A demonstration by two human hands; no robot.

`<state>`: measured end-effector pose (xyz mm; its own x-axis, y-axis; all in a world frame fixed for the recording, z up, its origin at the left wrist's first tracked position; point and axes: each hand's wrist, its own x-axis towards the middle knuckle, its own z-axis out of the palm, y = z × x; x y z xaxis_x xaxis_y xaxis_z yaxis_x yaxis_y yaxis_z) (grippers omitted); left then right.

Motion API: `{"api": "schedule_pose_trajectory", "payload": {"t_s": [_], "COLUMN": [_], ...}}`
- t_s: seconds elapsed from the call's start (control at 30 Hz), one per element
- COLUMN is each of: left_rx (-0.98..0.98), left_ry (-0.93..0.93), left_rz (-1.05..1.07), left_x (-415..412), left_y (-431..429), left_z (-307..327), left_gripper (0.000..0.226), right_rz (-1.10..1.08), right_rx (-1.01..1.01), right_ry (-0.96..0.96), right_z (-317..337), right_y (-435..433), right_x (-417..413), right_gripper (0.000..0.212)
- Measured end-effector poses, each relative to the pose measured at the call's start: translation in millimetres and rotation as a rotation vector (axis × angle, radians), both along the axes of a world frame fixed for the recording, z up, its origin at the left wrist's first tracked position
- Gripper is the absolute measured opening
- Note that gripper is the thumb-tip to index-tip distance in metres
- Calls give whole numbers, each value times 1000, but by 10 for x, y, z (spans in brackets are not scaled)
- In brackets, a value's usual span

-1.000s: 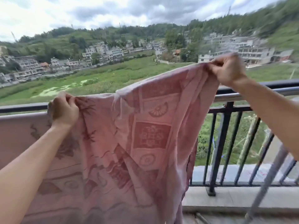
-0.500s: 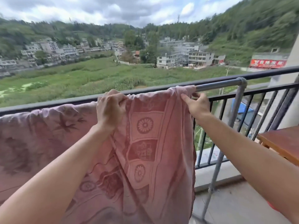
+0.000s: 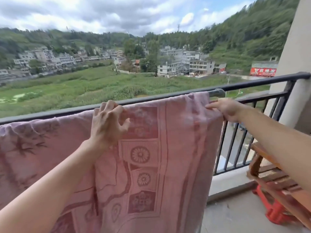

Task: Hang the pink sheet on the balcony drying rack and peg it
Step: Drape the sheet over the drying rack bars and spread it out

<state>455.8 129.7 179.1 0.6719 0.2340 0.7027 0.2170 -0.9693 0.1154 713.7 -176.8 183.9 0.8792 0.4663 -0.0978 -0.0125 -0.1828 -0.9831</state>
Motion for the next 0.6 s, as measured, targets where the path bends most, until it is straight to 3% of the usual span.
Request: {"api": "schedule_pose_trajectory", "payload": {"t_s": [0.13, 0.2, 0.3, 0.47, 0.6], "left_rx": [-36, -40, -56, -223, -265], "left_ry": [33, 95, 137, -57, -97], "left_rz": [-62, -48, 79, 183, 229], "left_x": [766, 1111, 1484, 1732, 1807], "left_y": [-663, -884, -1028, -1081, -1116], "left_z": [13, 5, -43, -32, 46], "left_gripper": [32, 38, 39, 30, 24], "right_rz": [246, 352, 353, 410, 323], "right_rx": [195, 273, 258, 420, 222], "right_ry": [350, 417, 378, 494, 245], "right_z": [-350, -297, -143, -18, -87], "right_y": [-238, -326, -428, -444, -268], "right_x": [261, 396, 600, 823, 919], "right_gripper": [39, 38, 53, 44, 23]}}
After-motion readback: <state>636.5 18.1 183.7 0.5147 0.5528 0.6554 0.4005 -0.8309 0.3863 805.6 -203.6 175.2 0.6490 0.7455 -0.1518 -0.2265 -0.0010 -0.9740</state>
